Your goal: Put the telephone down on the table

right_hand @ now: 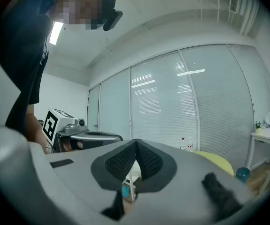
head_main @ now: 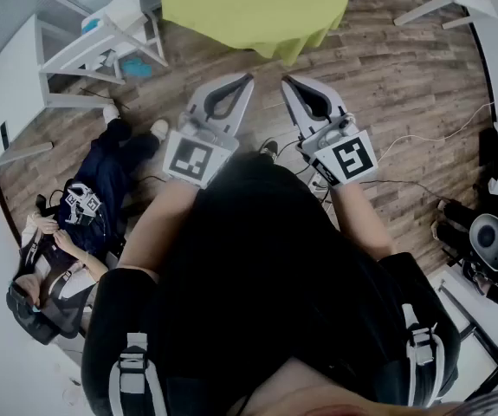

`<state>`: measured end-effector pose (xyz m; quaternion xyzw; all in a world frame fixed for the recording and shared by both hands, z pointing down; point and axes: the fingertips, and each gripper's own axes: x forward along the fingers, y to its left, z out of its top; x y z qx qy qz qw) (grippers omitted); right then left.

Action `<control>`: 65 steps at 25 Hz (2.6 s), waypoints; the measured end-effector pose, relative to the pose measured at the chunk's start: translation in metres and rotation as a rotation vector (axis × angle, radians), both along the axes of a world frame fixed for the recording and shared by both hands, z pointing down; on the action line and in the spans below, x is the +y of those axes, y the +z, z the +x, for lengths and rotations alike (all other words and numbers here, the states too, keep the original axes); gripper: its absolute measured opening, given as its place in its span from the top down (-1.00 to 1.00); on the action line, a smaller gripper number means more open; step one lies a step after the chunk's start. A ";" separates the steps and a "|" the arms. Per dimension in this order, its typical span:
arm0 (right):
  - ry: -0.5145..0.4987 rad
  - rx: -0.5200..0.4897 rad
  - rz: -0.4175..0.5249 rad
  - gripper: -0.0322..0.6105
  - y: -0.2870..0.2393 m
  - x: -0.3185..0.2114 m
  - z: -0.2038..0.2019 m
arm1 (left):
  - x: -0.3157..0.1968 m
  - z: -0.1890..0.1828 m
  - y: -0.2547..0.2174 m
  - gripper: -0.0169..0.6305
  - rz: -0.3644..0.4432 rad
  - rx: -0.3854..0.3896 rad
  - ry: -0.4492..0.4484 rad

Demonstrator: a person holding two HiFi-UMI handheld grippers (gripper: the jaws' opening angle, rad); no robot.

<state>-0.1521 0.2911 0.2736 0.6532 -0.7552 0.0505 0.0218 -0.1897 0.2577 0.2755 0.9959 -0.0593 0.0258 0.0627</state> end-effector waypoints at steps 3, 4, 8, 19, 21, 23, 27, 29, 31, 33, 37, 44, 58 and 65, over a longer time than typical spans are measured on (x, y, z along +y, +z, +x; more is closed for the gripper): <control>0.009 -0.008 0.015 0.85 -0.005 -0.003 0.000 | -0.002 0.001 0.000 0.93 0.001 0.007 -0.008; 0.009 -0.007 0.018 0.85 -0.005 -0.003 0.000 | -0.002 0.002 0.000 0.93 0.002 0.008 -0.010; 0.005 0.001 0.023 0.85 -0.004 -0.001 0.002 | 0.001 0.006 0.000 0.93 0.013 0.016 -0.012; -0.012 0.019 0.000 0.84 0.004 0.015 0.042 | 0.018 0.045 -0.003 0.93 0.059 0.010 -0.025; -0.018 0.012 0.005 0.84 0.002 0.018 0.050 | 0.023 0.052 -0.002 0.93 0.068 -0.004 -0.029; -0.022 -0.003 0.015 0.84 -0.003 0.018 0.056 | 0.024 0.059 -0.004 0.93 0.076 -0.003 -0.037; -0.036 0.020 -0.002 0.84 0.004 0.019 0.071 | 0.024 0.073 -0.004 0.93 0.082 -0.017 -0.040; -0.035 0.016 0.000 0.84 0.004 0.017 0.075 | 0.022 0.080 -0.006 0.93 0.090 -0.011 -0.036; -0.034 0.015 0.003 0.84 0.003 0.008 0.078 | 0.015 0.084 -0.004 0.93 0.085 -0.010 -0.031; -0.031 0.012 0.005 0.84 0.004 -0.003 0.081 | 0.004 0.087 -0.001 0.93 0.078 -0.013 -0.027; -0.019 0.013 -0.009 0.84 0.009 -0.028 0.089 | -0.022 0.096 0.002 0.93 0.068 0.010 -0.020; 0.018 -0.006 -0.009 0.84 0.007 -0.089 0.104 | -0.081 0.110 0.013 0.93 0.055 -0.007 0.011; 0.068 0.017 -0.053 0.84 0.019 -0.200 0.123 | -0.193 0.128 0.015 0.93 0.050 0.023 0.055; 0.071 0.034 -0.081 0.84 0.023 -0.233 0.130 | -0.228 0.133 0.020 0.93 0.036 0.023 0.048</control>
